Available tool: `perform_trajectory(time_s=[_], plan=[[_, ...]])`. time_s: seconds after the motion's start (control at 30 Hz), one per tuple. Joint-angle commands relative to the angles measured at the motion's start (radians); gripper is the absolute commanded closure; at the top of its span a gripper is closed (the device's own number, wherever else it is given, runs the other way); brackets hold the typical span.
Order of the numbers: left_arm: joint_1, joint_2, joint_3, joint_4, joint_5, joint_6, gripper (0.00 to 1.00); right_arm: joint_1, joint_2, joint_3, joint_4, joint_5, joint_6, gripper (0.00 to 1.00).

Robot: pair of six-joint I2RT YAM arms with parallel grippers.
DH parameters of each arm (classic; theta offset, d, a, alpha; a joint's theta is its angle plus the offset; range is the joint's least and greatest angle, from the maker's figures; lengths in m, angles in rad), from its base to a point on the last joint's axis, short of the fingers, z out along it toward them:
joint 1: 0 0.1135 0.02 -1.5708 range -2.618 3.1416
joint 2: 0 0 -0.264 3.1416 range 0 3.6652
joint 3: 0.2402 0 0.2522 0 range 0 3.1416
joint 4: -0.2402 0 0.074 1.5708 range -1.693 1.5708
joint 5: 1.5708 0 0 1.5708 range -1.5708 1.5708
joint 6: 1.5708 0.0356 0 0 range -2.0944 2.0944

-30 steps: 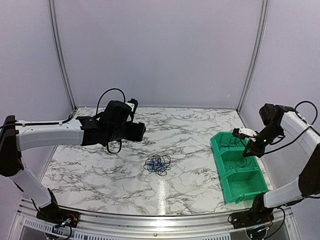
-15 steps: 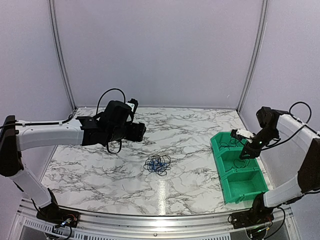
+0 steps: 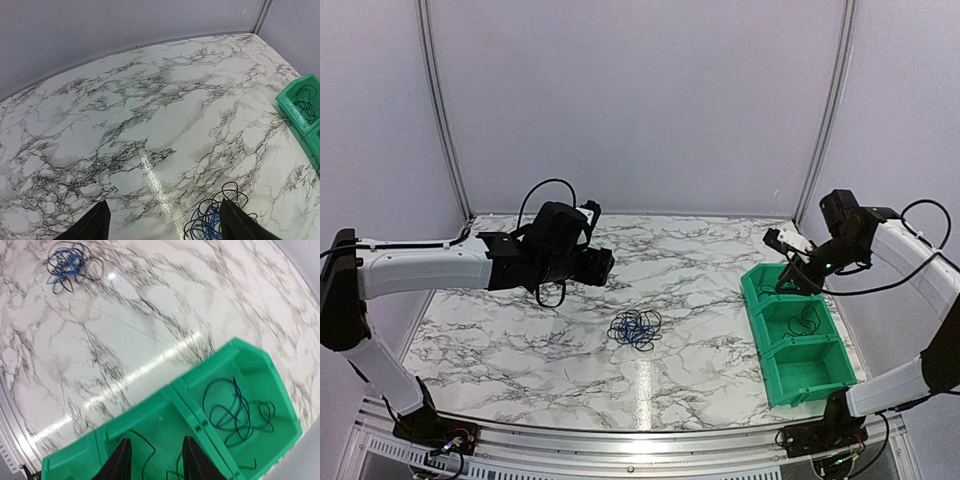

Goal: Untangle the cables

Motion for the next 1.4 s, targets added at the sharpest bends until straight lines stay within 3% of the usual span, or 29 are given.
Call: perform_trajectory(time_s=[0.0, 0.13, 0.27, 0.37, 0.5, 0.8, 1.07, 1.37], plan=[[0.005, 0.049, 0.036, -0.03, 0.05, 0.073, 0.27, 0.132, 0.026, -0.005, 0.187, -0.161, 0.12, 0.65], [0.004, 0.095, 0.068, -0.069, 0.107, 0.105, 0.27, 0.199, 0.114, 0.004, 0.346, -0.279, 0.216, 0.68], [0.002, 0.13, 0.114, -0.119, 0.192, 0.056, 0.25, 0.28, 0.224, 0.038, 0.468, -0.271, 0.295, 0.73], [0.001, 0.125, 0.114, -0.115, 0.232, 0.01, 0.18, 0.344, 0.335, 0.112, 0.437, -0.272, 0.295, 0.75], [-0.005, 0.09, 0.022, 0.017, 0.279, -0.022, 0.07, 0.415, 0.452, 0.163, 0.47, -0.257, 0.348, 0.73], [-0.019, 0.028, -0.229, 0.286, 0.308, -0.201, 0.07, 0.494, 0.681, 0.289, 0.471, -0.272, 0.431, 0.66], [-0.052, 0.041, -0.269, 0.292, 0.304, -0.236, 0.09, 0.524, 0.784, 0.359, 0.442, -0.314, 0.458, 0.66], [-0.075, 0.071, -0.26, 0.293, 0.266, -0.256, 0.09, 0.537, 0.834, 0.388, 0.41, -0.318, 0.463, 0.75]])
